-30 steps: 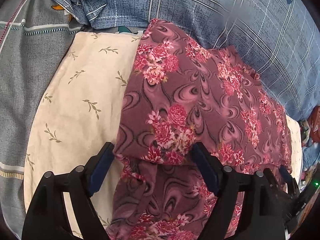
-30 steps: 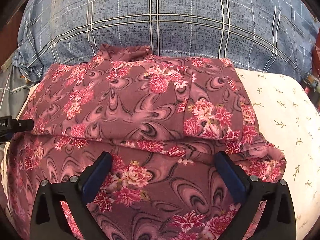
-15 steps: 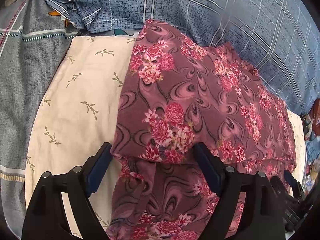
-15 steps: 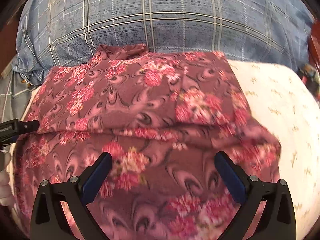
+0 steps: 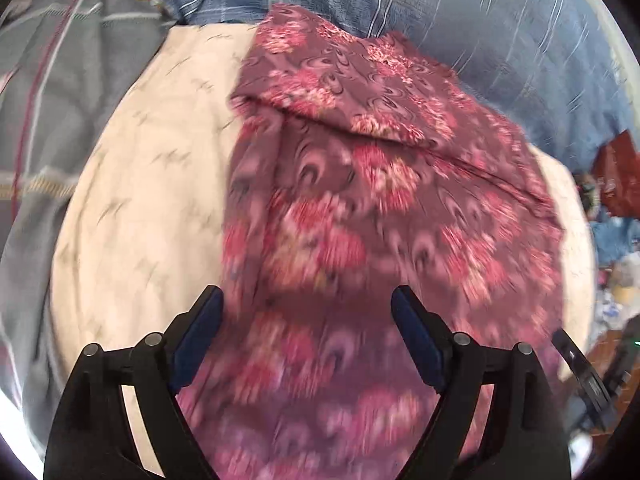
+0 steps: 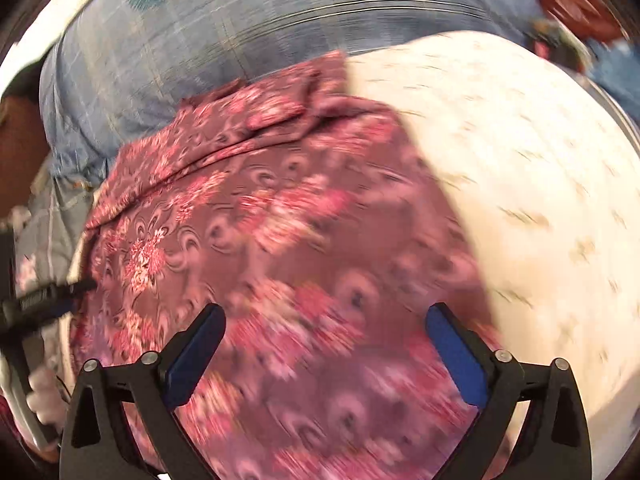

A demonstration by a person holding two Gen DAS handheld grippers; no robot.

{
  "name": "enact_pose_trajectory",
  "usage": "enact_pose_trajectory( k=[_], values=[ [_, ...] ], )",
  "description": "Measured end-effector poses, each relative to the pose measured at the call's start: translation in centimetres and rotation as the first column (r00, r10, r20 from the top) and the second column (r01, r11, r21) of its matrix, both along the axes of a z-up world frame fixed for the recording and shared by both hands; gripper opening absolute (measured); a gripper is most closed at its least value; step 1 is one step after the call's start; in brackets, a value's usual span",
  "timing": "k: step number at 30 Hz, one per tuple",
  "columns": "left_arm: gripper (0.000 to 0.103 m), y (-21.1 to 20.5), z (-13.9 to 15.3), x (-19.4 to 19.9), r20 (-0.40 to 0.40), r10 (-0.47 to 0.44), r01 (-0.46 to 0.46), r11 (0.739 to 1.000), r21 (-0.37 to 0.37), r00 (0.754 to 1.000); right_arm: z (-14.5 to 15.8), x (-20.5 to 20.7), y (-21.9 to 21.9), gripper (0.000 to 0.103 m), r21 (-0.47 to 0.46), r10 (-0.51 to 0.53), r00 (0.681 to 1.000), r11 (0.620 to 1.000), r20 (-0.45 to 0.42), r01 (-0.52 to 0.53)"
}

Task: Fold small clothes

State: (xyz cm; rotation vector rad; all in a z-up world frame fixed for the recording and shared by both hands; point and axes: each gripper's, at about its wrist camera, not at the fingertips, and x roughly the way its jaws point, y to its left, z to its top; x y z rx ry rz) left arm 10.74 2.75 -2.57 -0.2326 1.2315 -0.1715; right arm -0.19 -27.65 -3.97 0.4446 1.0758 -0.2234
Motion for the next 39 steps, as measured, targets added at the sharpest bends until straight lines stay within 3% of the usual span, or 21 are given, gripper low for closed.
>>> enact_pose_trajectory(
  k=[5,9,11,14,24,26,28,29,30,31,32,33,34,36,39],
  values=[
    [0.086,6.3,3.1,-4.0,0.043,0.057,-0.054,0.996,-0.071,0.997,1.8,-5.6,-3.8,0.097,0.052,-0.101,0.992,0.994,0.075,0.097],
    [0.086,8.7,2.9,-6.2,0.045,0.038,-0.037,0.999,-0.024,0.998,2.5,-9.0,-5.1,0.098,0.046,-0.078,0.992,0.996,0.099,0.074],
    [0.086,9.3,1.9,-7.3,0.018,0.022,-0.021,0.999,-0.044,1.0,2.3,-10.3,-5.0,0.098,0.047,-0.039,0.995,0.998,0.091,0.035],
    [0.086,8.7,-0.2,-8.7,-0.039,-0.028,0.023,0.994,-0.102,0.999,1.9,-11.4,-4.4,0.098,0.063,0.009,0.996,0.998,0.092,-0.014],
    [0.086,4.0,-3.5,-12.5,-0.096,-0.191,0.192,0.981,-0.001,0.977,-0.7,-12.5,-2.3,0.097,0.092,0.151,0.988,0.984,-0.011,-0.15],
    [0.086,4.0,-4.0,-12.8,-0.115,-0.201,0.201,0.98,-0.01,0.973,-1.1,-12.7,-1.7,0.093,0.087,0.198,0.98,0.977,-0.019,-0.195],
    [0.085,3.9,-4.9,-12.9,-0.142,-0.204,0.205,0.979,-0.011,0.969,-1.6,-12.5,-0.8,0.079,0.08,0.25,0.968,0.966,-0.032,-0.247],
    [0.078,3.9,-5.3,-13.0,-0.154,-0.2,0.202,0.979,-0.004,0.967,-1.9,-12.4,-0.4,0.076,0.072,0.268,0.962,0.962,-0.044,-0.265],
    [0.062,3.8,-5.7,-13.0,-0.169,-0.195,0.199,0.98,0.007,0.966,-2.1,-12.2,-0.1,0.075,0.052,0.28,0.958,0.959,-0.057,-0.278],
    [0.052,3.7,-6.2,-13.0,-0.186,-0.196,0.202,0.979,0.013,0.963,-2.1,-12.1,0.3,0.071,0.022,0.296,0.953,0.955,-0.066,-0.295],
    [0.031,3.6,-6.7,-13.0,-0.211,-0.195,0.203,0.979,0.016,0.958,-2.0,-12.1,0.5,0.064,0.005,0.308,0.949,0.951,-0.07,-0.309],
    [0.012,3.7,-7.2,-13.0,-0.238,-0.197,0.203,0.979,0.002,0.951,-1.8,-12.3,0.5,0.038,-0.006,0.321,0.945,0.947,-0.067,-0.322],
    [0.007,3.8,-7.5,-13.0,-0.251,-0.198,0.202,0.979,-0.008,0.948,-1.6,-12.3,0.3,0.005,0.016,0.336,0.94,0.942,-0.06,-0.336],
    [0.005,3.9,-7.5,-13.2,-0.249,-0.198,0.198,0.98,-0.026,0.948,-1.5,-12.6,-0.3,0.006,0.1,0.338,0.941,0.938,-0.037,-0.333],
    [0.005,3.9,-6.0,-13.5,-0.198,-0.222,0.21,0.975,-0.077,0.955,-0.6,-13.2,-0.5,0.006,0.112,0.336,0.942,0.936,0.012,-0.335]
  ],
)
